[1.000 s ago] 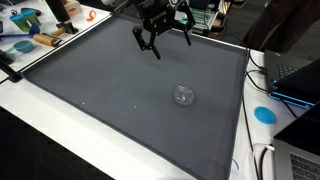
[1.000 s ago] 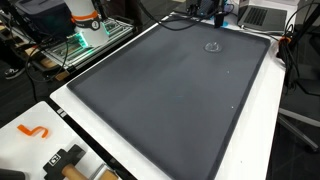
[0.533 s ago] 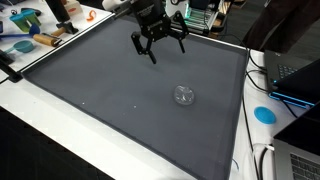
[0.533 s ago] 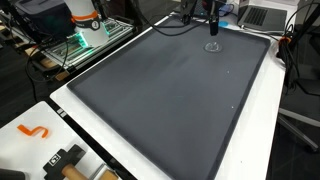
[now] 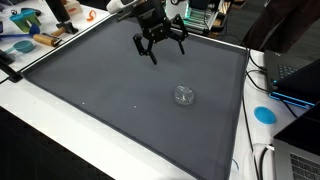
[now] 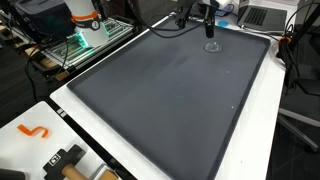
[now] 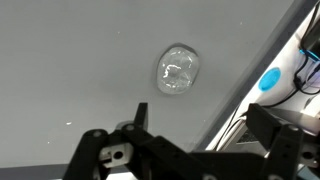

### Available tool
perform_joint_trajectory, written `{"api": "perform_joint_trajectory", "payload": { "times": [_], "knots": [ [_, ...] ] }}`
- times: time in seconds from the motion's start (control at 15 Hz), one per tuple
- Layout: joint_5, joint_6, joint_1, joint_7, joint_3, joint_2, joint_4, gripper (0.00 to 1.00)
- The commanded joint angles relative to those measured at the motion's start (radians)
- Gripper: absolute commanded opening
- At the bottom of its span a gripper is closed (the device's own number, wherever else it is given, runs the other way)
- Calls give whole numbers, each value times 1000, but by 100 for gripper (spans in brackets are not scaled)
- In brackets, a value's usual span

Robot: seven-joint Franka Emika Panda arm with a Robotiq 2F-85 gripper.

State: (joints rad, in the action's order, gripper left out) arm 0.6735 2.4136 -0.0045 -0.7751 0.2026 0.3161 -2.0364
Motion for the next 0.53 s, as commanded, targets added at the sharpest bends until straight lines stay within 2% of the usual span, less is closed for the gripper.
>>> {"api": "perform_joint_trajectory", "payload": {
  "times": [0.0,0.47],
  "knots": [
    [51,32,-3,-23,14,-40,-60,100],
    [43,78,31,26,18,-79,-100,100]
  ]
}}
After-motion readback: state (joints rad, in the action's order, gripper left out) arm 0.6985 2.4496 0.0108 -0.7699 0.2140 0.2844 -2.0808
